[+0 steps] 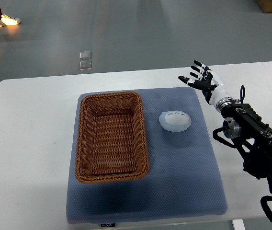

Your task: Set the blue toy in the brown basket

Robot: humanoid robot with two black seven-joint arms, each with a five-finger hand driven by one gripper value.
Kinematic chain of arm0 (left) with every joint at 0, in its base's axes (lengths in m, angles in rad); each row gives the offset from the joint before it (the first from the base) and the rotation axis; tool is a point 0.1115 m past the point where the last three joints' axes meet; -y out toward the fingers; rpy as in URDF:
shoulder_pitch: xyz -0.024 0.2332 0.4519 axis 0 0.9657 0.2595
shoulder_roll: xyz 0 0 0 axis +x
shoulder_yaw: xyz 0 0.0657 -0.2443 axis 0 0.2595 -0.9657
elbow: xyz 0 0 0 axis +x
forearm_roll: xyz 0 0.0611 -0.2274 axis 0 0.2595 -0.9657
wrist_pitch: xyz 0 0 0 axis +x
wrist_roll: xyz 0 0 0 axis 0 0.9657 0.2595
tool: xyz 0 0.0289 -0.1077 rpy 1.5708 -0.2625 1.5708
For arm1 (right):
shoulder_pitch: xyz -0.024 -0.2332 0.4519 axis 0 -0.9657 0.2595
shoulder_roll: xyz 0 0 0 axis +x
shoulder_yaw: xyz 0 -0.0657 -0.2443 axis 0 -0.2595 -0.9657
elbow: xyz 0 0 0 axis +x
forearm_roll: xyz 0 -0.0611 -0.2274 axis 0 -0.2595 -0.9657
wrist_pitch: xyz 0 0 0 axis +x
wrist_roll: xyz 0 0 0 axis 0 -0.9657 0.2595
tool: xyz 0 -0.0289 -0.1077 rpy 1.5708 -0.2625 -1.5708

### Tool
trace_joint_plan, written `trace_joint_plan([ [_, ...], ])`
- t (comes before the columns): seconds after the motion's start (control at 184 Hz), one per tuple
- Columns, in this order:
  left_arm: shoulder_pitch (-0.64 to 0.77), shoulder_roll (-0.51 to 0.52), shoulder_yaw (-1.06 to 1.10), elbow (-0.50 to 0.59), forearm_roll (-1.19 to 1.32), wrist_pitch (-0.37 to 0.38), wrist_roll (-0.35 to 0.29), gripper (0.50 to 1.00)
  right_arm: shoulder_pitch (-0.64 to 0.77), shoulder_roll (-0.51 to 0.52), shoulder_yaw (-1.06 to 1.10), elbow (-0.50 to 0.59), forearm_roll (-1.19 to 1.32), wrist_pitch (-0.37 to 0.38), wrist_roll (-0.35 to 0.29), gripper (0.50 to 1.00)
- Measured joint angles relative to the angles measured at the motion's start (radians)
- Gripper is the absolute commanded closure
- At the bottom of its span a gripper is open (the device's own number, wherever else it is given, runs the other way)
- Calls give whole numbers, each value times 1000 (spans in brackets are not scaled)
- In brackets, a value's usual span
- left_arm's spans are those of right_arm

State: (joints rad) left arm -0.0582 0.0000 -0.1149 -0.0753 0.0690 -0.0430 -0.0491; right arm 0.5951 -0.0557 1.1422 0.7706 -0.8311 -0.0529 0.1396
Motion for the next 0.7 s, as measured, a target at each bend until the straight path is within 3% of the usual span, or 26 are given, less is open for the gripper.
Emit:
trace_joint_plan([
  [0.336, 0, 0, 1, 0, 0, 0, 0, 500, 108, -129, -125, 2, -176, 153, 18, 587],
  [0.516, 0, 0, 0, 0, 0, 0, 0, 500, 231, -266, -335, 31, -255, 293, 70, 587],
  [0.7, 0, 0, 0, 0, 1, 0, 0, 500, 334, -355, -520, 123, -340, 437, 84, 587],
])
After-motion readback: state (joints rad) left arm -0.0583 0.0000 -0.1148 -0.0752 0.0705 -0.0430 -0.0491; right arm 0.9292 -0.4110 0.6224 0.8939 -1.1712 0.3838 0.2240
